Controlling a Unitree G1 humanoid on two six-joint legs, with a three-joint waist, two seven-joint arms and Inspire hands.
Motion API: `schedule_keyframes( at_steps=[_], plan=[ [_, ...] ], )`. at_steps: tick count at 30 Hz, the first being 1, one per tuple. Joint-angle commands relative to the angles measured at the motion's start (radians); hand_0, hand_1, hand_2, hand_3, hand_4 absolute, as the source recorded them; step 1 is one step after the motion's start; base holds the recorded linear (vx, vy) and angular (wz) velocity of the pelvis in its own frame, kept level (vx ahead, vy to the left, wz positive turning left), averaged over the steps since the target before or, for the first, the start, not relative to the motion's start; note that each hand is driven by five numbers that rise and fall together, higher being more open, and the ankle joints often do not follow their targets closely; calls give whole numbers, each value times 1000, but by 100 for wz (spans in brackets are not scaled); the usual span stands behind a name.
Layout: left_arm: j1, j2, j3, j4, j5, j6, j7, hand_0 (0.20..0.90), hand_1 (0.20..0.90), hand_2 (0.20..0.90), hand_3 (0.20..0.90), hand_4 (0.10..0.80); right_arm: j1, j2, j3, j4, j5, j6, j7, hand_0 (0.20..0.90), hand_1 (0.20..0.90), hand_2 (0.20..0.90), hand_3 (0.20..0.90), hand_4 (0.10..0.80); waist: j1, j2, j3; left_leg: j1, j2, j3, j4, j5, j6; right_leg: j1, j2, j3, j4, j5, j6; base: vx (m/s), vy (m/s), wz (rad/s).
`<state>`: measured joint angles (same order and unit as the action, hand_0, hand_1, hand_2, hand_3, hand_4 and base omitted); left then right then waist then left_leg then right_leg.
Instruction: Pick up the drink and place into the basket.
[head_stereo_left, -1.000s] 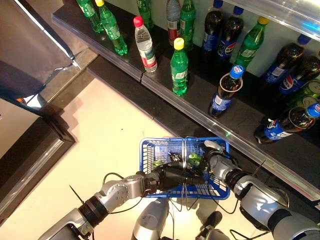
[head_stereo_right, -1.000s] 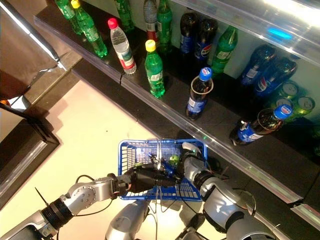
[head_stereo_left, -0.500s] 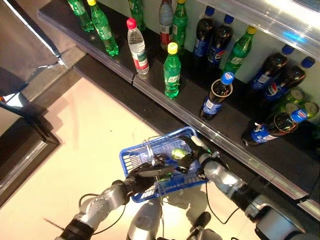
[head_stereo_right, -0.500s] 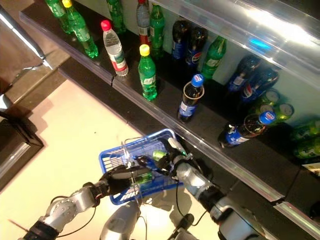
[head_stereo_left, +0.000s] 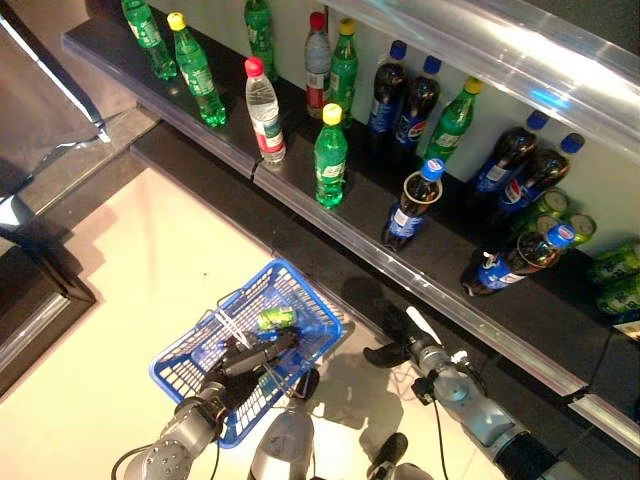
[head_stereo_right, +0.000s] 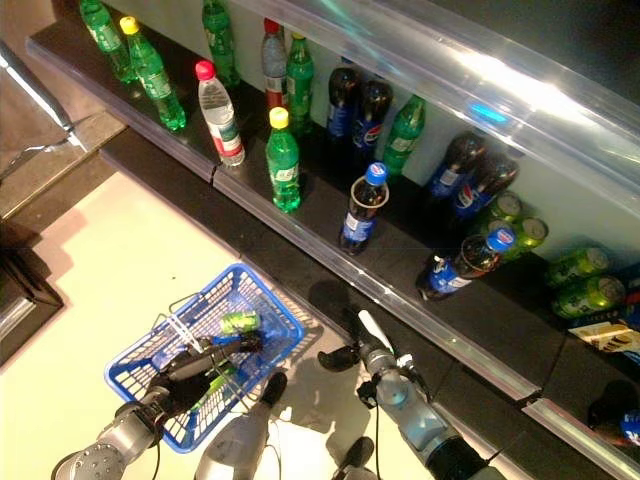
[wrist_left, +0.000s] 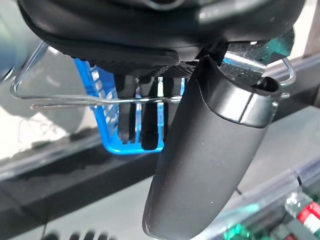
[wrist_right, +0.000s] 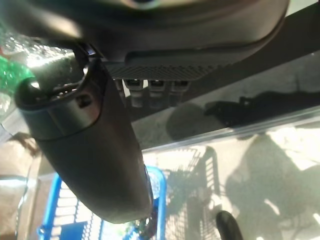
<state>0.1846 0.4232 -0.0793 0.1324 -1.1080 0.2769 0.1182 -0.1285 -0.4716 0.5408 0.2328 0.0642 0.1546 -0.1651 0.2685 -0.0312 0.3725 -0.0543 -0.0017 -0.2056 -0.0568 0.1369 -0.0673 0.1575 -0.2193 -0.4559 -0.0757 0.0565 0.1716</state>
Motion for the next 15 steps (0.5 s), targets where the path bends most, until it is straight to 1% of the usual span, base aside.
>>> schedule_keyframes(
  at_steps=[1, 4, 5, 6, 9, 11, 13, 15],
  plan=[
    [3, -26, -64, -65, 53, -161, -108, 300, 300, 300, 200, 100, 52, -30, 25, -49, 86, -105, 16, 900, 900, 900, 900, 800, -11, 22, -226, 48, 50, 65, -30, -51, -22, -2, 6, 53, 51, -29, 8, -17, -23, -4],
    [12, -47, -56, 57, 75, -212, -134, 300, 300, 300, 200, 100, 85, -9, 9, -32, 127, -124, 49, 900, 900, 900, 900, 800, -30, 17, -236, 53, 57, 80, -30, -53, -26, 1, 8, 61, 50, -30, 9, -6, -16, -9],
    [14, -63, -49, 126, 101, -240, -138, 300, 300, 300, 200, 100, 109, 4, -2, -21, 165, -133, 79, 900, 900, 900, 900, 800, -41, 15, -243, 55, 60, 89, -30, -53, -28, 1, 10, 66, 48, -30, 9, -2, -11, -21],
    [14, -68, -46, 151, 108, -252, -145, 300, 300, 300, 200, 100, 118, 10, -6, -14, 172, -137, 88, 900, 900, 900, 900, 800, -46, 14, -245, 56, 62, 93, -30, -53, -28, 1, 10, 68, 48, -30, 9, 2, -6, -25],
    [2, -103, -29, 309, 123, -303, -158, 300, 300, 300, 200, 100, 162, 43, -27, 48, 241, -168, 157, 900, 900, 900, 900, 800, -72, 13, -257, 57, 72, 117, -30, -55, -31, 0, 13, 80, 44, -31, 6, 1, 4, -16],
    [-14, -124, -17, 407, 114, -320, -158, 300, 300, 300, 200, 100, 189, 70, -44, 103, 305, -186, 196, 900, 900, 900, 900, 800, -90, 14, -262, 58, 78, 130, -30, -56, -34, -2, 15, 88, 44, -32, 4, -4, 9, -21],
    [-28, -149, -3, 505, 101, -342, -183, 300, 300, 300, 200, 100, 205, 94, -56, 165, 285, -214, 237, 900, 900, 900, 900, 800, -107, 16, -264, 60, 84, 143, -30, -58, -36, -5, 17, 97, 43, -34, 1, -14, 6, -12],
    [-39, -164, -2, 570, 119, -346, -173, 300, 300, 300, 200, 100, 217, 110, -67, 222, 332, -216, 267, 900, 900, 900, 900, 800, -118, 17, -266, 61, 89, 153, -30, -60, -38, -8, 17, 103, 42, -35, -1, -20, -9, -23]
  ],
)
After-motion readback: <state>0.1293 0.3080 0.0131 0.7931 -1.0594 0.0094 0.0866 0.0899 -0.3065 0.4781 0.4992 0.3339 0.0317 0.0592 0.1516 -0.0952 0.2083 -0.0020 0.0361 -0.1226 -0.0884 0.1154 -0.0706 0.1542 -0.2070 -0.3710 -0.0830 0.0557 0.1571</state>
